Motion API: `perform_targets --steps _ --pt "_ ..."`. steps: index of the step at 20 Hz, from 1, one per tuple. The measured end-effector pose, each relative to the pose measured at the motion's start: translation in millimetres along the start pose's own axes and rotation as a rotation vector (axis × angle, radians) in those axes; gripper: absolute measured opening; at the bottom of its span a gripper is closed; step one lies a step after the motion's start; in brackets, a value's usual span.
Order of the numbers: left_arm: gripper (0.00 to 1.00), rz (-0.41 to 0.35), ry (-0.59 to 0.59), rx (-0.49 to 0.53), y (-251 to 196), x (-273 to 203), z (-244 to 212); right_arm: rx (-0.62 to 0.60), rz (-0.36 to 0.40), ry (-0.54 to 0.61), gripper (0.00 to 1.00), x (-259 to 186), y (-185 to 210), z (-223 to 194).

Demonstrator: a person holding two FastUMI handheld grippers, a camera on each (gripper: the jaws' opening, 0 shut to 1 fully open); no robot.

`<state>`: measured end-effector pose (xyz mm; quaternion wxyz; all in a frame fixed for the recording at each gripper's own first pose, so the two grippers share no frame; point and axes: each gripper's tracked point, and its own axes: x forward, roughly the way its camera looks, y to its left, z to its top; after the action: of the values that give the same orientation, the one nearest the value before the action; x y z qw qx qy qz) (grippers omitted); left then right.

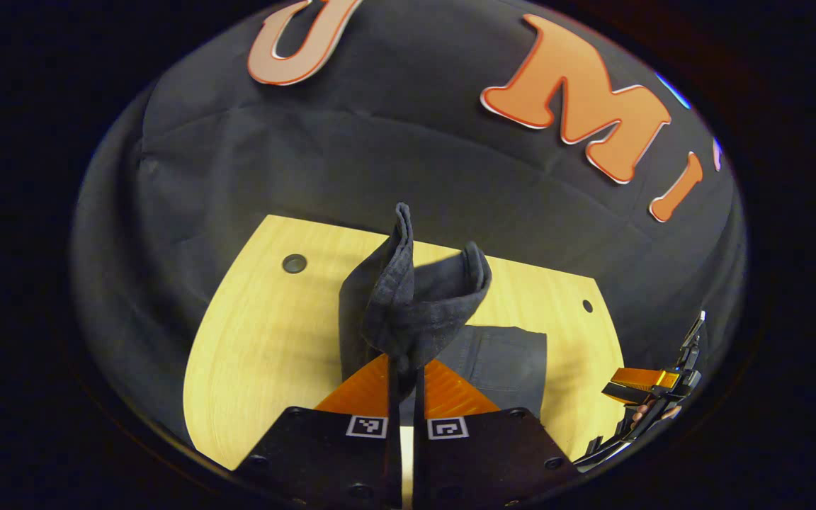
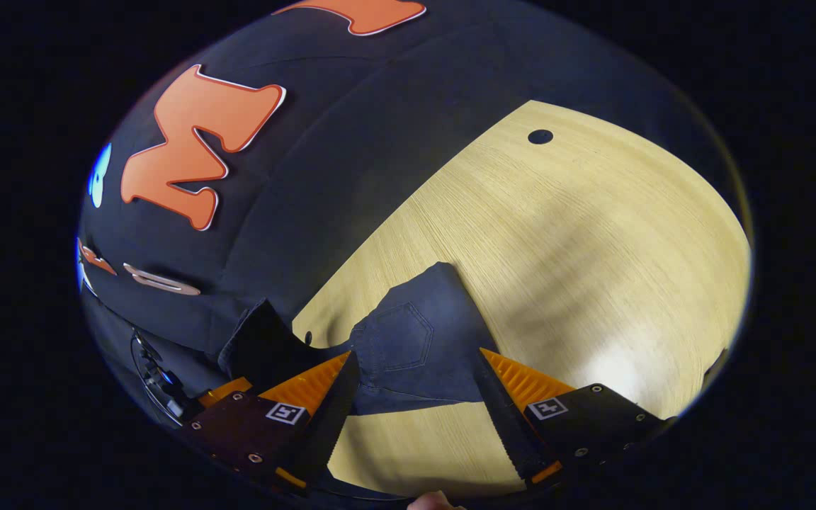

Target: Grasp the waist and the cuffs of the jeans and fold them to make the two legs overlap; first hold the waist and fold one-third of the jeans toward the cuffs, then hold the cuffs and fold the remaining one-third in the same direction to finish folding.

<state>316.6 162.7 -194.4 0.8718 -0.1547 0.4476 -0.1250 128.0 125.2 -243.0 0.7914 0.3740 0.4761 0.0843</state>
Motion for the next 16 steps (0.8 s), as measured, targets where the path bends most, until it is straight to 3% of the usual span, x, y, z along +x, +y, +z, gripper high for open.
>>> perform_targets --steps 9,16 --pt "0.06 -0.032 0.031 0.075 -73 28 -4 -0.004 0.016 0.002 0.98 -8 -19 18" --pt "0.06 0.008 0.035 0.010 -91 51 7 -0.006 0.024 0.004 0.98 -11 -37 36"
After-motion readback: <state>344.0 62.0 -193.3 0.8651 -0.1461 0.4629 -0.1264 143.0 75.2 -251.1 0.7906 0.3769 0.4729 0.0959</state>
